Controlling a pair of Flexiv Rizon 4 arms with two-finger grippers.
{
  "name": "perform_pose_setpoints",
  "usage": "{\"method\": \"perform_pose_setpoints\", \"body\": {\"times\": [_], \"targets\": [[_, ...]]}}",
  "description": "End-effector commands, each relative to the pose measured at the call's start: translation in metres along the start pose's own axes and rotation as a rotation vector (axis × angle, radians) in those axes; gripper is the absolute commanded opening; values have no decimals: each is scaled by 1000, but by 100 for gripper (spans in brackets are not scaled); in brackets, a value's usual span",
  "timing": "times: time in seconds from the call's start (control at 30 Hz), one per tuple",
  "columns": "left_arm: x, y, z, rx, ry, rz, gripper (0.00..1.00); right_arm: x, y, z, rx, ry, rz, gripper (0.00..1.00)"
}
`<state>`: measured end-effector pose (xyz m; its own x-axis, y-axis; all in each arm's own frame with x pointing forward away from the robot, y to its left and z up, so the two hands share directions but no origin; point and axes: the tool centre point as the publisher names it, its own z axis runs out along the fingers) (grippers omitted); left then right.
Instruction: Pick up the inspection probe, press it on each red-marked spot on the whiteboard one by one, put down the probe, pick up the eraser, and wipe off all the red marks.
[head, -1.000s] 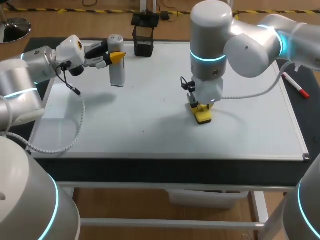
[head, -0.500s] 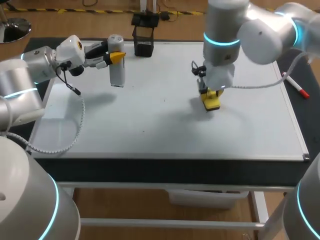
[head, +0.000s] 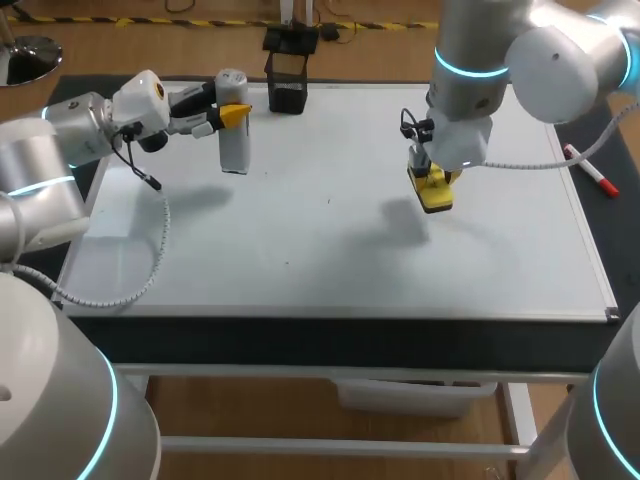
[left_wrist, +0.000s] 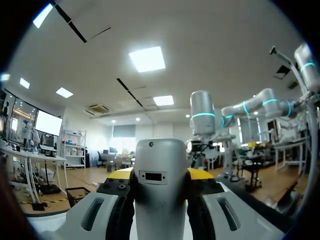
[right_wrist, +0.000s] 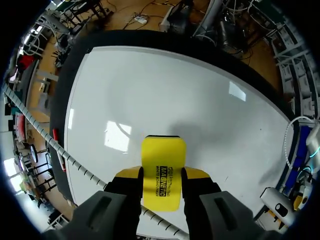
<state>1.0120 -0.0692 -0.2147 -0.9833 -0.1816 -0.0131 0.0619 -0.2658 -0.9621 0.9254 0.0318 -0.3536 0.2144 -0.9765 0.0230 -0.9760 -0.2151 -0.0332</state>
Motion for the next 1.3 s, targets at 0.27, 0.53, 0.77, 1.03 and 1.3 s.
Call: {"method": "perform_pose_setpoints", "body": {"times": [0.27,0.53,0.77,1.03,1.3], "targets": [[0,0,0,4,0,2,0,1,-38,5,37,38,-12,0],[0,0,0,4,0,2,0,6,-91,3,74,25,10,0],[0,0,0,4,0,2,0,14,-133,19,43,7,58,0],[0,0,0,4,0,2,0,11,-173,29,17,1,79,0],[0,0,0,4,0,2,0,9,-197,33,8,12,91,0]]}}
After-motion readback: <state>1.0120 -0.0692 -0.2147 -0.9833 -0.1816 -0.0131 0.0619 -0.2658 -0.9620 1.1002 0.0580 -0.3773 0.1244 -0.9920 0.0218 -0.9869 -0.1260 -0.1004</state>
